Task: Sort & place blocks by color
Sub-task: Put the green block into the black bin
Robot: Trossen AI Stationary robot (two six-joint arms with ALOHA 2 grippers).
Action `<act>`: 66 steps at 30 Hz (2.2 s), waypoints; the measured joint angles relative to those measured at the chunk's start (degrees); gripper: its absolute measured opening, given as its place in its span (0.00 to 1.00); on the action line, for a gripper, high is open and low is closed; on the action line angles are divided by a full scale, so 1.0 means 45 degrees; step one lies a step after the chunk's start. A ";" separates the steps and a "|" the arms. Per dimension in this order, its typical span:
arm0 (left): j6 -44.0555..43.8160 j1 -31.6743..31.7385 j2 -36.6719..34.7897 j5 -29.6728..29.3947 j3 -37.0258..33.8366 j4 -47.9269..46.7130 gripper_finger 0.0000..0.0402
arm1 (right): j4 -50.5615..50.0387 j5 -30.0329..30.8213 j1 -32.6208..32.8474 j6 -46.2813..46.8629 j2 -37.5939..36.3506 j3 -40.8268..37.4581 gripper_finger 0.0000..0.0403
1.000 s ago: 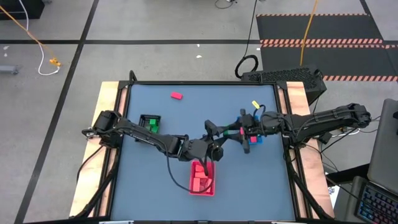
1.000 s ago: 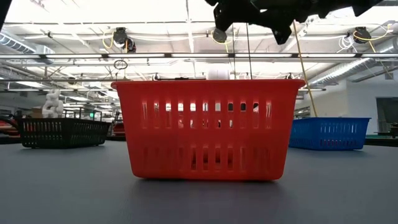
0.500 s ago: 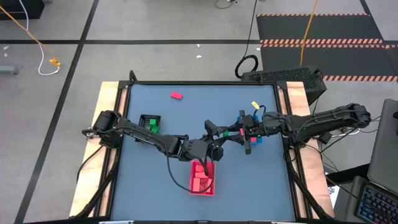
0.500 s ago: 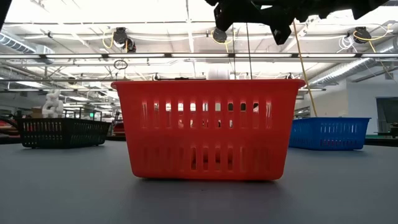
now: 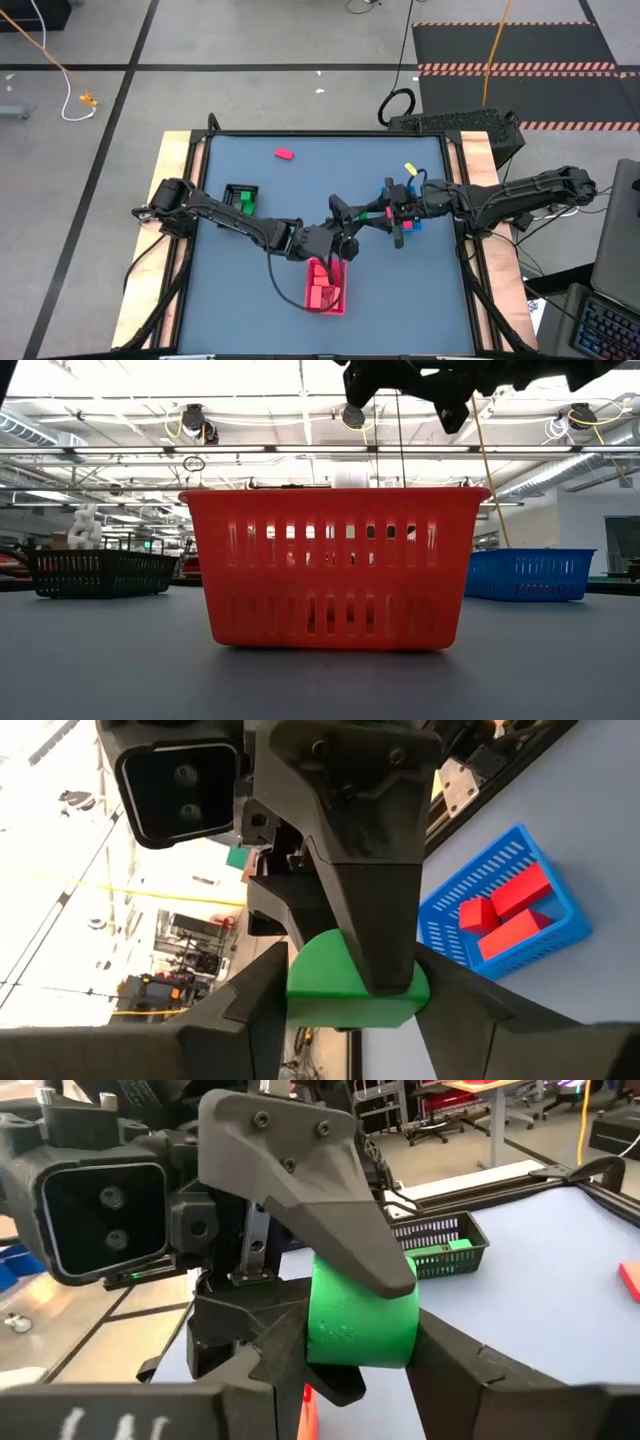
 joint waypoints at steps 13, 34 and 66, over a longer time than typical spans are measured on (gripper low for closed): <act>-0.0312 -0.0032 0.0000 0.0121 0.0000 0.0053 0.44 | 0.0017 0.0008 0.0005 -0.0419 0.0000 0.0000 0.42; -0.0547 0.0060 -0.0003 -0.0257 0.0000 -0.0863 0.43 | 0.0176 -0.0737 -0.0015 -0.0236 -0.0005 0.0000 0.56; -0.3036 0.0632 0.0000 -0.4855 0.0000 -0.2463 0.43 | -0.0630 0.0465 0.0005 -0.1280 -0.0160 0.0000 0.56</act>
